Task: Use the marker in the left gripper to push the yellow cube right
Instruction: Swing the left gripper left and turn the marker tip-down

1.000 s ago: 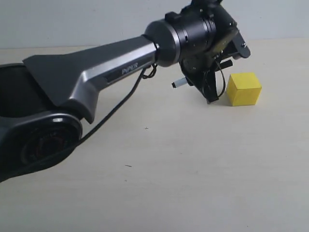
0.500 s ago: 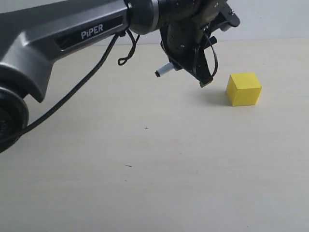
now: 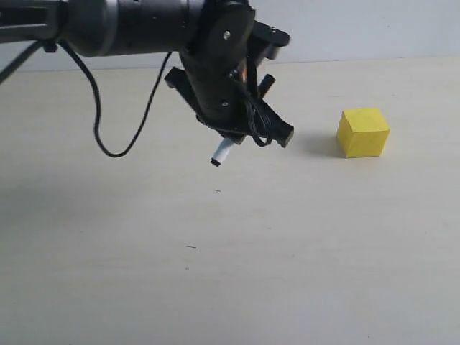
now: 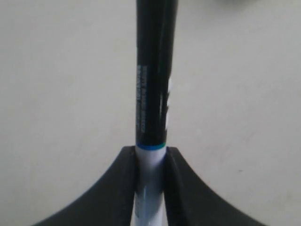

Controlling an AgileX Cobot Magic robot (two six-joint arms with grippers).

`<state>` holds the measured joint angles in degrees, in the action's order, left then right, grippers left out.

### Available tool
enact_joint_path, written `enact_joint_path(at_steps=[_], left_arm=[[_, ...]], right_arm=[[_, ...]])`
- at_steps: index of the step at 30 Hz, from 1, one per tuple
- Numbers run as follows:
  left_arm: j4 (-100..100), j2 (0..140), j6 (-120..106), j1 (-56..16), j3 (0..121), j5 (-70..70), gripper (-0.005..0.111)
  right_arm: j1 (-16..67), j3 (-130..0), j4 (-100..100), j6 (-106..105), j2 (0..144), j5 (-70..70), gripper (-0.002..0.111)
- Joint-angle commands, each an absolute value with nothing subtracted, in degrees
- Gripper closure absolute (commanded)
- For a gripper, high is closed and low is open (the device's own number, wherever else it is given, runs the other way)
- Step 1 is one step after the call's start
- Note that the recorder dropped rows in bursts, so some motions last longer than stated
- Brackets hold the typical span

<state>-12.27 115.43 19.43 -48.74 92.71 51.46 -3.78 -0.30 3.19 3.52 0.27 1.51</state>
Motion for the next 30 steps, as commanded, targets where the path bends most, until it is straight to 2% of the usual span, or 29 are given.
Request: enact_joint_path(at_steps=[1, 19, 30], left_arm=[[-1.1, 114.5, 22.3, -45.9, 91.7, 58.2, 0.107], [2.1, 115.0, 34.5, -44.4, 79.5, 43.1, 0.107], [3.7, 120.8, 34.8, -44.4, 79.0, 39.9, 0.107]], right_arm=[[-4.0, 0.0, 3.1, 3.1, 0.0, 1.0, 0.108], [-4.0, 0.0, 3.0, 3.1, 0.0, 1.0, 0.108], [-4.0, 0.0, 3.1, 3.1, 0.0, 1.0, 0.108]])
